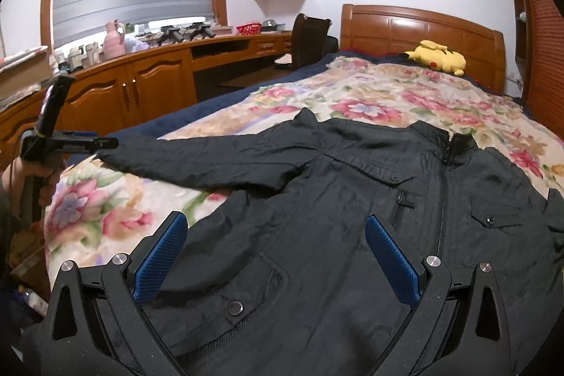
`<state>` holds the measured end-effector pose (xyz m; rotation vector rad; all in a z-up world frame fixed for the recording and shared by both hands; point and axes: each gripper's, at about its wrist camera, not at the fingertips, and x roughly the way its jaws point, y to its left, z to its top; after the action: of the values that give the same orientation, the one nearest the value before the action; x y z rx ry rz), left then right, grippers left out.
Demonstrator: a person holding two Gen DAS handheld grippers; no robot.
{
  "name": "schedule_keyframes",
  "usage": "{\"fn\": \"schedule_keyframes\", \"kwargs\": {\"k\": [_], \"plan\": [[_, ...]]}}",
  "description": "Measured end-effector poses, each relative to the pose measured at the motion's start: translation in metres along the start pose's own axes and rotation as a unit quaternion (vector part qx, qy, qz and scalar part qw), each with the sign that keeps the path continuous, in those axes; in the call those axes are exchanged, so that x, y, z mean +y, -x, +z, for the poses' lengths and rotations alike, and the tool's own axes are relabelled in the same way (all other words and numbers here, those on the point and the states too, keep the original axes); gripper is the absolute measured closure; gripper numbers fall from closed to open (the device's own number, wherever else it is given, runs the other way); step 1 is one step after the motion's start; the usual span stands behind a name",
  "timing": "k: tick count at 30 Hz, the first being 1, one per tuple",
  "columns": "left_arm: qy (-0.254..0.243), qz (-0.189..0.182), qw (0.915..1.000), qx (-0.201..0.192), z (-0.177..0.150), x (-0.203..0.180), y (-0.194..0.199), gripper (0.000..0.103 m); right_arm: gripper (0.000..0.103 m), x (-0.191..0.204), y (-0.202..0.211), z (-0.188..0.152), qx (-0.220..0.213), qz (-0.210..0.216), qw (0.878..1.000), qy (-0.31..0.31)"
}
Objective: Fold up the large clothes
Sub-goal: 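Move the left gripper to the cuff of the sleeve nearest it, then grasp the sleeve cuff with the left gripper, fold it across the jacket body, release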
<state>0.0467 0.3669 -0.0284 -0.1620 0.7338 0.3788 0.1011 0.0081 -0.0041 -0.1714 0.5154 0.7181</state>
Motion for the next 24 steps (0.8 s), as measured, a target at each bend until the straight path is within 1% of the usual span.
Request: {"fn": "schedule_keyframes", "kwargs": {"k": [4,8,11,14,17,19,20,21,22,24], "plan": [[0.022,0.029,0.9992,0.016,0.000,0.029,-0.018,0.020,0.001,0.003,0.000,-0.001,0.003,0.002,1.000,0.009],[0.067,0.027,0.9960,0.053,-0.010,0.055,-0.042,0.027,0.001,0.006,-0.002,-0.002,0.009,0.008,1.000,0.019],[0.077,0.025,0.9942,0.071,-0.015,0.058,-0.053,0.028,0.001,0.008,-0.002,-0.002,0.012,0.013,1.000,0.021],[0.076,0.007,0.9928,0.092,-0.019,0.053,-0.065,0.028,0.001,0.008,-0.001,-0.001,0.012,0.018,1.000,0.021],[0.067,0.012,0.9927,0.100,-0.020,0.046,-0.075,0.028,0.001,0.008,0.000,0.000,0.013,0.021,0.999,0.021],[0.062,0.023,0.9922,0.106,-0.020,0.042,-0.083,0.030,0.001,0.009,0.001,0.001,0.018,0.031,0.999,0.021],[0.062,0.022,0.9921,0.107,-0.019,0.041,-0.083,0.035,0.001,0.010,0.002,0.001,0.020,0.038,0.999,0.021],[0.062,0.017,0.9920,0.108,-0.018,0.040,-0.083,0.046,0.001,0.010,0.003,0.001,0.022,0.039,0.999,0.023],[0.062,0.003,0.9917,0.113,-0.016,0.038,-0.084,0.053,0.001,0.011,0.004,0.002,0.023,0.038,0.999,0.026],[0.060,-0.014,0.9911,0.118,-0.011,0.036,-0.081,0.080,0.001,0.011,0.006,0.003,0.024,0.036,0.999,0.031]]}}
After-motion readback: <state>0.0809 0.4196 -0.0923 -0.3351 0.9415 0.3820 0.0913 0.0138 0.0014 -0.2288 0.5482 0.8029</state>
